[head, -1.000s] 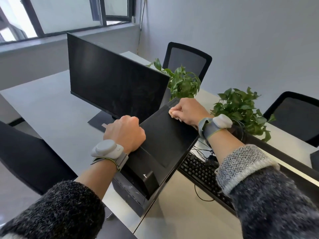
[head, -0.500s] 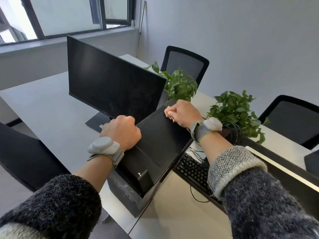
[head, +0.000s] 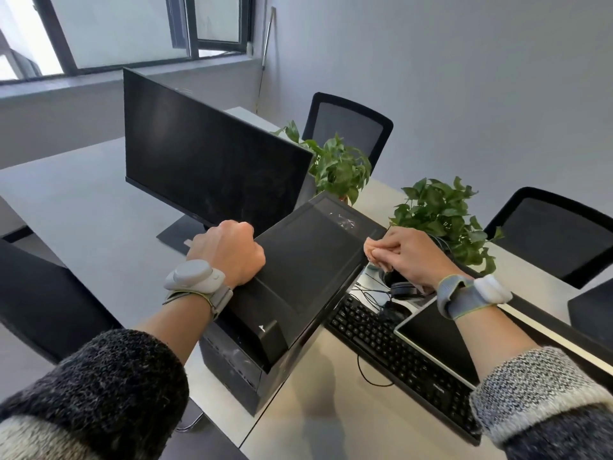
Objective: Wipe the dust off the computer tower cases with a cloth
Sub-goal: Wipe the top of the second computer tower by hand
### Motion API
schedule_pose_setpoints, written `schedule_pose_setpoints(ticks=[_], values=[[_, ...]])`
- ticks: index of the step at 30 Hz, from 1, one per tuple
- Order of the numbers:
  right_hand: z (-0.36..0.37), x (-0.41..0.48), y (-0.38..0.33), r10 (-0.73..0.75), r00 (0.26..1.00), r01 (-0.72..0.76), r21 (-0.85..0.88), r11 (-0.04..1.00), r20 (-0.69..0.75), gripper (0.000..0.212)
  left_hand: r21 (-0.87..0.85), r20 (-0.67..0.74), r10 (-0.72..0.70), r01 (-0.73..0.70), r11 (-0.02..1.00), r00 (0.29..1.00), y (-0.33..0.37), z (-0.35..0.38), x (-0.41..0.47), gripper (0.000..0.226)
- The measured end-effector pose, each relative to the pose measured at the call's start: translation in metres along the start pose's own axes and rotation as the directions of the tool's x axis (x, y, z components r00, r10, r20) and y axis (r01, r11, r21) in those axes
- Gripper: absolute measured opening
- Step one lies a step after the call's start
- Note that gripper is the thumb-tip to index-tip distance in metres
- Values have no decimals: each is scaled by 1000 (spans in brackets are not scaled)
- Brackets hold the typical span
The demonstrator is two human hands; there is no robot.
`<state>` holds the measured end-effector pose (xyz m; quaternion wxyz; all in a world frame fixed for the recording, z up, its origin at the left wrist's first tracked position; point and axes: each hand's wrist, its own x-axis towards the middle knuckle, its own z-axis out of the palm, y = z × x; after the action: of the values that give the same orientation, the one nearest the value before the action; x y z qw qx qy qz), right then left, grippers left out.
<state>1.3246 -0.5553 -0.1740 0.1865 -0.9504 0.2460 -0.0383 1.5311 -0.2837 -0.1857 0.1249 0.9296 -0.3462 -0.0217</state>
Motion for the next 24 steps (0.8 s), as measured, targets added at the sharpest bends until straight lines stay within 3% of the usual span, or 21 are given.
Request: schedule_pose_setpoints(ticks=[9, 16, 24], values=[[16, 86, -49, -62, 997, 66, -78, 995, 49, 18, -14, -34, -1, 1, 1000, 999, -3, 8, 7, 27], [33, 157, -94, 5, 1000, -3, -56, 998, 25, 22, 20, -52, -6, 8, 1000, 999, -2, 10, 7, 27], [32, 126, -82, 1, 1000, -1, -59, 998, -1, 27, -10, -23, -18, 18, 1000, 1000, -1, 5, 7, 25]])
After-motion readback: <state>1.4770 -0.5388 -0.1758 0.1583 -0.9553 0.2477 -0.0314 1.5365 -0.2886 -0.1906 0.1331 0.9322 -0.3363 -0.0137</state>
